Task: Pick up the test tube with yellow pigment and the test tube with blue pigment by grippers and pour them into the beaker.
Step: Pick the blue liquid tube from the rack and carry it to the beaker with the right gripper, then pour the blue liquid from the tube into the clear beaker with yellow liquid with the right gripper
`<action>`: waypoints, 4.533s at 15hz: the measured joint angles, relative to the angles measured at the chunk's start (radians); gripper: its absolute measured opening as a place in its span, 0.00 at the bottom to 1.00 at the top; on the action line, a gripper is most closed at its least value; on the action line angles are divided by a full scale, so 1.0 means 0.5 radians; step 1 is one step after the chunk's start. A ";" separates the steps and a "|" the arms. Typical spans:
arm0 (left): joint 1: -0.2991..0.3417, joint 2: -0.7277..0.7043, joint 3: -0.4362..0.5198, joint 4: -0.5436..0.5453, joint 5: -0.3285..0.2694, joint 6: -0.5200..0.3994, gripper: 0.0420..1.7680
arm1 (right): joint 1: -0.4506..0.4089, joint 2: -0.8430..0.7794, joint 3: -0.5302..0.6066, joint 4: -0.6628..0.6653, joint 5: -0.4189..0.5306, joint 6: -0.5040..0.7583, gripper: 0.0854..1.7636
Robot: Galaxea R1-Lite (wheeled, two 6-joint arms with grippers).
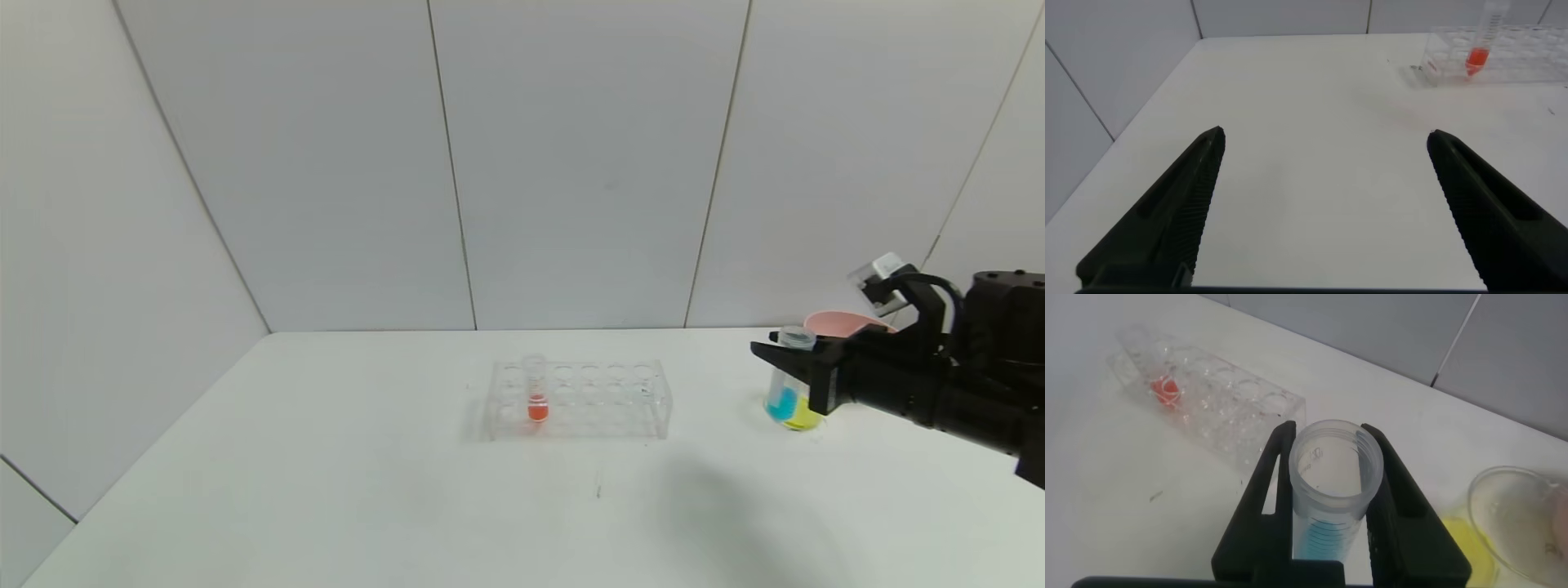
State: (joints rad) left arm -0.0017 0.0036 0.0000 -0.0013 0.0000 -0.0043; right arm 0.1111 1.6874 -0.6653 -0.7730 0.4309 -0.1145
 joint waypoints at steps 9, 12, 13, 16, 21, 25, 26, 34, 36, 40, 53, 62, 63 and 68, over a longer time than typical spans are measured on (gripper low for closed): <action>0.000 0.000 0.000 0.001 0.000 0.001 1.00 | -0.745 -0.087 -0.694 1.508 0.474 -1.201 0.29; 0.000 0.000 0.000 0.000 0.000 0.001 1.00 | -0.773 0.011 -1.099 1.966 0.473 -1.499 0.29; 0.000 0.000 0.000 0.000 0.000 0.000 1.00 | -0.775 0.062 -1.238 2.108 0.468 -1.593 0.29; 0.000 0.000 0.000 0.000 0.000 0.001 1.00 | -0.778 0.237 -1.643 2.482 0.451 -1.774 0.29; 0.000 0.000 0.000 0.000 0.000 0.000 1.00 | -0.766 0.568 -2.273 2.974 0.324 -1.885 0.29; 0.000 0.000 0.000 0.000 0.000 0.000 1.00 | -0.736 0.777 -2.603 3.103 0.106 -1.952 0.29; 0.000 0.000 0.000 0.000 0.000 0.001 1.00 | -0.717 0.809 -2.631 3.103 0.046 -1.966 0.29; 0.000 0.000 0.000 0.000 0.000 0.001 1.00 | -0.617 0.869 -2.669 3.101 -0.356 -2.154 0.29; 0.000 0.000 0.000 0.000 0.000 0.000 1.00 | -0.596 0.866 -2.671 3.123 -0.370 -2.164 0.29; 0.000 0.000 0.000 0.000 0.000 0.001 1.00 | -0.534 0.851 -2.671 3.189 -0.548 -2.232 0.29; 0.000 0.000 0.000 0.000 0.000 0.000 1.00 | -0.322 0.860 -2.670 3.255 -0.989 -2.309 0.29; 0.000 0.000 0.000 0.000 0.000 0.001 1.00 | -0.211 0.899 -2.669 3.234 -1.308 -2.382 0.29; 0.000 0.000 0.000 0.000 0.000 0.000 1.00 | -0.203 0.906 -2.669 3.229 -1.340 -2.386 0.29; 0.001 0.000 0.000 0.000 0.000 0.000 1.00 | -0.160 0.933 -2.670 3.197 -1.526 -2.435 0.29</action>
State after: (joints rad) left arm -0.0013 0.0036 0.0000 -0.0013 0.0000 -0.0043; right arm 0.0311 2.1538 -2.0002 0.8255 -0.3319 -1.3319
